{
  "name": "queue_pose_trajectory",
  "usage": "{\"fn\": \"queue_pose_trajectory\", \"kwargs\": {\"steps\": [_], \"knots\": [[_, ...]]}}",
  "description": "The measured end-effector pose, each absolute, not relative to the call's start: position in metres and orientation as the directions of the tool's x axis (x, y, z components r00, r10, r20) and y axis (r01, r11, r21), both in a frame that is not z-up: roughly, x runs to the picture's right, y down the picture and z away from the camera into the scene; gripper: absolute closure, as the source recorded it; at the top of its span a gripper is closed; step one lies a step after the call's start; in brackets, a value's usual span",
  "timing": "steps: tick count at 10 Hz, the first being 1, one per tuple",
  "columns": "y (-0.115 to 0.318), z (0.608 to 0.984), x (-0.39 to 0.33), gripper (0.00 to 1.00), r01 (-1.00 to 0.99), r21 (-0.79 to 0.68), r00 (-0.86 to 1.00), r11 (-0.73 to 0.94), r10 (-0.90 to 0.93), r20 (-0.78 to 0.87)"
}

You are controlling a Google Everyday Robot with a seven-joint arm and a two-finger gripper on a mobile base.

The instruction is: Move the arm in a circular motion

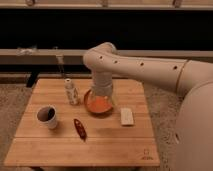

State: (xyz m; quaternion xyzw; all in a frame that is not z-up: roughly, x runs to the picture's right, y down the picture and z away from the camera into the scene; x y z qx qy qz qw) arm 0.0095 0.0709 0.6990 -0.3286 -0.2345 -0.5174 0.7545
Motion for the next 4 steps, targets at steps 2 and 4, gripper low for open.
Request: {"fn": "queue_pose_trajectory", "kwargs": {"steps": [2,4], "knots": [[0.0684,0.7063,0.0258,0.2,0.917,-0.287,0.399,0.278,-0.609,0.685],[0.0676,0.7068,0.0245,0.2,0.917,-0.283,0.398,0.281,-0.611,0.684]]}}
